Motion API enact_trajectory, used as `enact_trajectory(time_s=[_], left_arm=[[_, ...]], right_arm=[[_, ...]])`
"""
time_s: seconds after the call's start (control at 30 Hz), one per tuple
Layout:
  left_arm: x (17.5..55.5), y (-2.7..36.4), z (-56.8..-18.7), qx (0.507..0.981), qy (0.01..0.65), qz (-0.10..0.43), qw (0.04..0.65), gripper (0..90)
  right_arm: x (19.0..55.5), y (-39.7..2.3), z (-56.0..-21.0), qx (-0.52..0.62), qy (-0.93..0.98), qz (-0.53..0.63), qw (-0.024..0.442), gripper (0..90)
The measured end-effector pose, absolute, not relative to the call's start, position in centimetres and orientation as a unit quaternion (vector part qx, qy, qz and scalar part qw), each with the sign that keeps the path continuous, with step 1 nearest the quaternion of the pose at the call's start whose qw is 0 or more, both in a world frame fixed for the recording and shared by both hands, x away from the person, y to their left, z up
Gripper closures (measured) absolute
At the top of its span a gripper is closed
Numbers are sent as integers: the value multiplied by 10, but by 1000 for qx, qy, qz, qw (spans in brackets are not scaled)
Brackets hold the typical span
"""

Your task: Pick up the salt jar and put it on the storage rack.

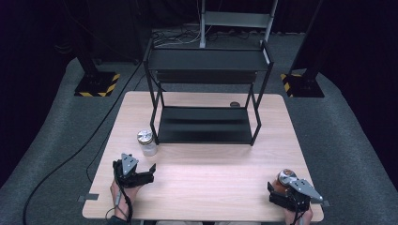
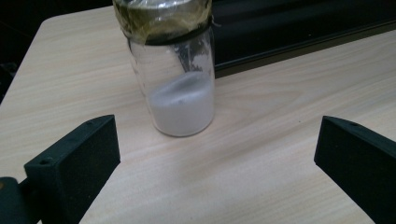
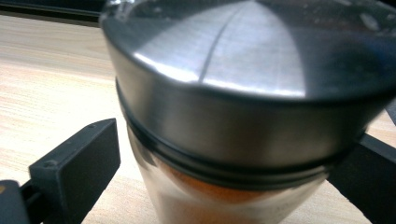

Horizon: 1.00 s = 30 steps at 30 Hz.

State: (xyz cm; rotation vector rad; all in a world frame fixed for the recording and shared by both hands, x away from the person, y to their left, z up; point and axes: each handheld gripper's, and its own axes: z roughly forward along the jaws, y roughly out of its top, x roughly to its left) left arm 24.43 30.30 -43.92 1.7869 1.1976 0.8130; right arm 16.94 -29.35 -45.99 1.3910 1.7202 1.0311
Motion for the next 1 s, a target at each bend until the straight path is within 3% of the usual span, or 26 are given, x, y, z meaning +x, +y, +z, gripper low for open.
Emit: enact_trajectory(time_s=[1.0], left_arm=[[318, 309, -425, 726, 476, 299, 397, 0]], right_arm=[[170, -292, -460, 537, 661, 394, 344, 0]])
